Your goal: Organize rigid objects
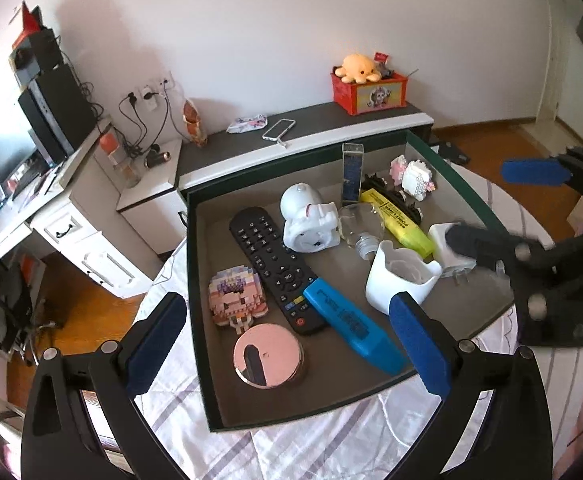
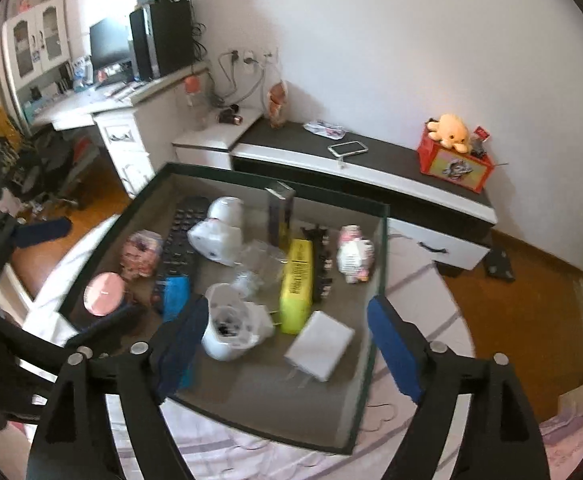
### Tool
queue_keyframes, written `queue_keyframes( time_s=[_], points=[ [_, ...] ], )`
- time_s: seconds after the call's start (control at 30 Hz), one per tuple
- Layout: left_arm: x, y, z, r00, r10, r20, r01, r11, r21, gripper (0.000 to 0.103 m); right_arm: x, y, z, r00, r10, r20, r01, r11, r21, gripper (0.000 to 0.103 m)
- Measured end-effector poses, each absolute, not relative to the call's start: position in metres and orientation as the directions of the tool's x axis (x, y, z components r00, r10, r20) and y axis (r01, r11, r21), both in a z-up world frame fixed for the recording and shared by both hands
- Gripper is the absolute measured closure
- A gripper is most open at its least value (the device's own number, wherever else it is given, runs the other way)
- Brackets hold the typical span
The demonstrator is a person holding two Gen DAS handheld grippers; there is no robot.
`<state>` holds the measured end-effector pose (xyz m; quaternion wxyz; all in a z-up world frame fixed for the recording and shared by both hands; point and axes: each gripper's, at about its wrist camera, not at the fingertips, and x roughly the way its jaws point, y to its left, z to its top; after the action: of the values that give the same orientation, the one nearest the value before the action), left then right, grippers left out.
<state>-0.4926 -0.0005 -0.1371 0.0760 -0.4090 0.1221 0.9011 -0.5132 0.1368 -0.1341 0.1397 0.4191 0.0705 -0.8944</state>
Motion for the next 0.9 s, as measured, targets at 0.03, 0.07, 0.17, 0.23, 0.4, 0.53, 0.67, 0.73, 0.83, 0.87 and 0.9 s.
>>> queue_keyframes(
  time_s=[0.03,0.07,0.17,0.23,0.4,0.53,0.67,0.73,0.83,0.87,0.9],
  points=[
    [-0.491,-0.002,-0.136,-0.656,0.040,-0.754,-0.236,-0.959,0.154,0.001,-0.510,0.135,-0.132,-0.625,-0.184,-0.759,0.310,-0.950,-0.025,0.000],
    [-0.488,-0.005,-0.134,-0.663,0.038,-0.748,-0.226,-0.962,0.152,0.001,-0.508,0.134,-0.132,-0.631,-0.173,-0.756,0.305,-0.952,-0.037,0.000],
    [-0.484,-0.010,-0.132,-0.670,0.022,-0.742,-0.196,-0.969,0.149,0.000,-0.500,0.133,-0.130,-0.639,-0.165,-0.752,0.293,-0.955,-0.040,0.000],
    [-0.480,-0.016,-0.130,-0.668,0.016,-0.744,-0.175,-0.975,0.136,0.000,-0.494,0.133,-0.126,-0.656,-0.155,-0.739,0.287,-0.956,-0.055,0.000],
    [-0.463,-0.032,-0.119,-0.713,0.021,-0.701,-0.123,-0.988,0.095,0.000,-0.477,0.130,-0.122,-0.665,-0.146,-0.732,0.288,-0.955,-0.071,0.000],
    [-0.447,-0.037,-0.110,-0.741,0.020,-0.671,-0.102,-0.991,0.083,0.000,-0.460,0.125,-0.119,-0.667,-0.168,-0.726,0.302,-0.951,-0.058,0.000],
    [-0.429,-0.035,-0.106,-0.749,0.032,-0.662,-0.108,-0.991,0.074,0.000,-0.443,0.122,-0.108,-0.685,-0.190,-0.704,0.313,-0.949,-0.049,0.000],
    [-0.421,-0.035,-0.104,-0.754,0.039,-0.656,-0.108,-0.992,0.064,0.000,-0.433,0.121,-0.102,-0.695,-0.198,-0.692,0.316,-0.948,-0.047,0.000],
    [-0.405,-0.035,-0.099,-0.767,0.039,-0.640,-0.101,-0.993,0.062,0.000,-0.420,0.121,-0.097,-0.702,-0.211,-0.680,0.320,-0.947,-0.038,0.000],
    [-0.399,-0.034,-0.096,-0.772,0.040,-0.634,-0.103,-0.993,0.063,0.000,-0.416,0.121,-0.096,-0.704,-0.216,-0.676,0.322,-0.946,-0.034,0.000],
    [-0.395,-0.034,-0.094,-0.776,0.041,-0.629,-0.103,-0.993,0.063,0.000,-0.411,0.122,-0.095,-0.707,-0.217,-0.673,0.321,-0.947,-0.031,0.000]
  ],
)
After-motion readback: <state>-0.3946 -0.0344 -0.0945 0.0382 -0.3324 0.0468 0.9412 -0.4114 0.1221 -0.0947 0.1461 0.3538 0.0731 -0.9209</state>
